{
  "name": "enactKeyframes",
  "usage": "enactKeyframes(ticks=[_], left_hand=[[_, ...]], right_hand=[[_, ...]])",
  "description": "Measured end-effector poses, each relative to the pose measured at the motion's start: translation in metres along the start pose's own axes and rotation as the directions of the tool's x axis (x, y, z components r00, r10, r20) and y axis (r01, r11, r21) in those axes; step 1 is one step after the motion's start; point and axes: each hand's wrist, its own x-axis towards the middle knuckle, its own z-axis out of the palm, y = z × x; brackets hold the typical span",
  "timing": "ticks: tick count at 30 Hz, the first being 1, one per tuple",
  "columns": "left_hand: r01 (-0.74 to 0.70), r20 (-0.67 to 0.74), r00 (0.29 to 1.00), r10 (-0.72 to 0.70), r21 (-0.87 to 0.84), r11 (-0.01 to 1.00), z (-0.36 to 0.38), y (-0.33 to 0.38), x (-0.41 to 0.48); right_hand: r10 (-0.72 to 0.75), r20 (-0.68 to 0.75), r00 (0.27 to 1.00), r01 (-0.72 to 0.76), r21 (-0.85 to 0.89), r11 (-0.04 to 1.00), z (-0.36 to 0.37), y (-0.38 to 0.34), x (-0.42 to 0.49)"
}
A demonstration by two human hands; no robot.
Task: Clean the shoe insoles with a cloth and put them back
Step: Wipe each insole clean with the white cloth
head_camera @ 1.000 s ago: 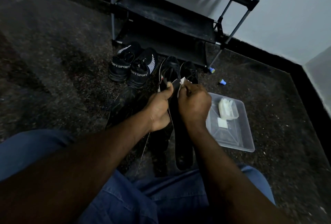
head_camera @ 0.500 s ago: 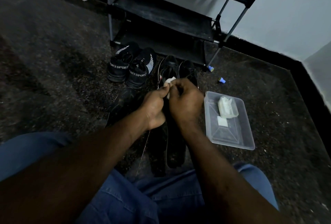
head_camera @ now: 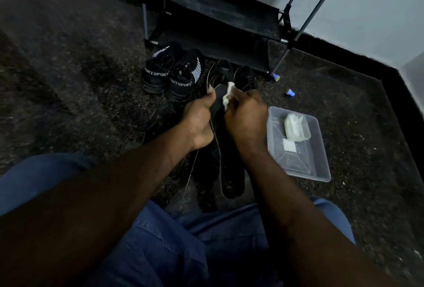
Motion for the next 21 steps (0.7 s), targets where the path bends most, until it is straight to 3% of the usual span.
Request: enactKeyframes(ticks=[2, 8, 14, 19, 21], left_hand=[[-0.009, 0.003, 1.0, 0.009, 0.017, 1.0, 0.002, -0.001, 0.0], [-0.008, 0.009, 1.0, 0.007, 0.093, 0.996, -0.002, -0.003, 0.005], [0.02, 0.073, 0.997, -0.026, 0.083, 0.996, 0.0, -0.005, 0.0], [0.02, 0.038, 0.999, -0.023, 0.094, 0.995, 0.001, -0.004, 0.0], [0.031, 0.056, 0.998, -0.036, 0.097, 0.995, 0.0, -0.006, 0.0]], right_hand=[[0.015, -0.004, 1.0, -0.015, -0.012, 1.0, -0.001, 0.005, 0.001], [-0.173, 0.01, 0.985, 0.172, 0.061, 0.983, 0.007, -0.006, -0.021], [0.012, -0.074, 0.997, -0.007, 0.07, 0.998, 0.004, 0.006, 0.0], [-0.144, -0.037, 0.989, 0.147, 0.088, 0.985, 0.005, -0.003, -0.012], [-0.139, -0.052, 0.989, 0.141, 0.039, 0.989, 0.003, 0.004, -0.009]])
